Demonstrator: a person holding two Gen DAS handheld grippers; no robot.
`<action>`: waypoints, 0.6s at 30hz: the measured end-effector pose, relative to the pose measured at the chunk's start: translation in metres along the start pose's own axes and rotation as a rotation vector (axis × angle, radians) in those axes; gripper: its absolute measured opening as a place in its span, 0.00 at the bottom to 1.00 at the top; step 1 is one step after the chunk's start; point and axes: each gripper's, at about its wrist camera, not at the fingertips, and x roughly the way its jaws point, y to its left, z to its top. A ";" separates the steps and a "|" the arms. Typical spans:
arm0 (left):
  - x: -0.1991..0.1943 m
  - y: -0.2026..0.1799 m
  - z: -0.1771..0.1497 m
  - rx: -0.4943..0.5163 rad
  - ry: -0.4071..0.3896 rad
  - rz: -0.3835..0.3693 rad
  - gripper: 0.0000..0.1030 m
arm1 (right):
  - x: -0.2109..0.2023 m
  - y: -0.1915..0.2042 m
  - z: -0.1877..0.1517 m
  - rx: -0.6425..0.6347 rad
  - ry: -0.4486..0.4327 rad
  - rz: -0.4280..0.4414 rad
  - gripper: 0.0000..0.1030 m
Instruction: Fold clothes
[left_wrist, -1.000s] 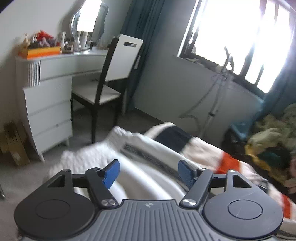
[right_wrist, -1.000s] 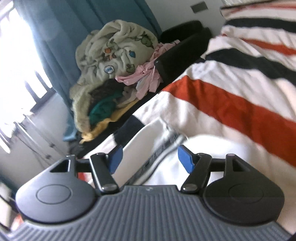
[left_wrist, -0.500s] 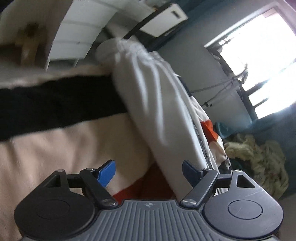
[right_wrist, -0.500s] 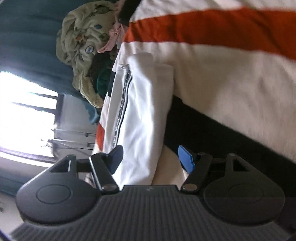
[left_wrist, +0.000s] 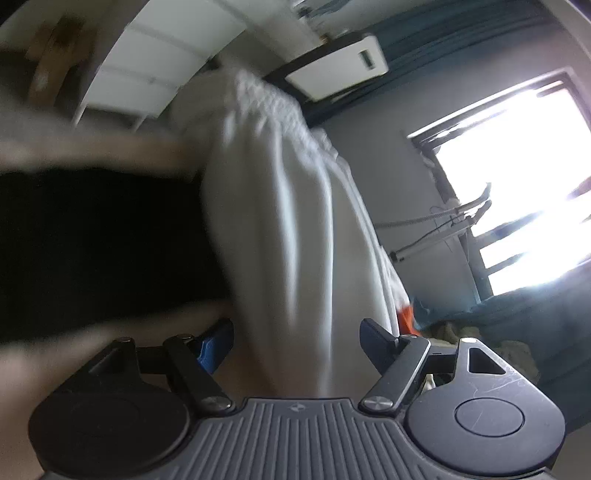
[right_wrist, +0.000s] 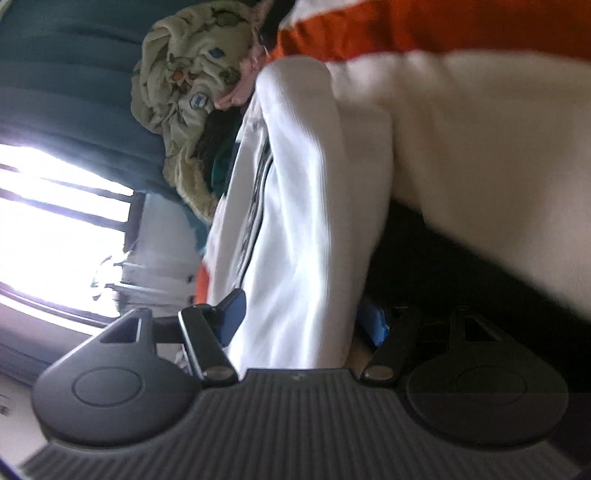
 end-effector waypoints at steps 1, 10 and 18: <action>0.004 0.004 0.007 -0.024 -0.014 -0.009 0.74 | 0.004 -0.001 0.004 -0.010 -0.031 -0.022 0.61; 0.039 -0.009 0.032 -0.003 -0.082 0.063 0.64 | 0.029 -0.012 0.030 0.042 -0.209 -0.031 0.32; 0.014 -0.012 0.043 0.008 -0.096 0.058 0.14 | 0.002 -0.009 0.047 0.047 -0.182 0.033 0.12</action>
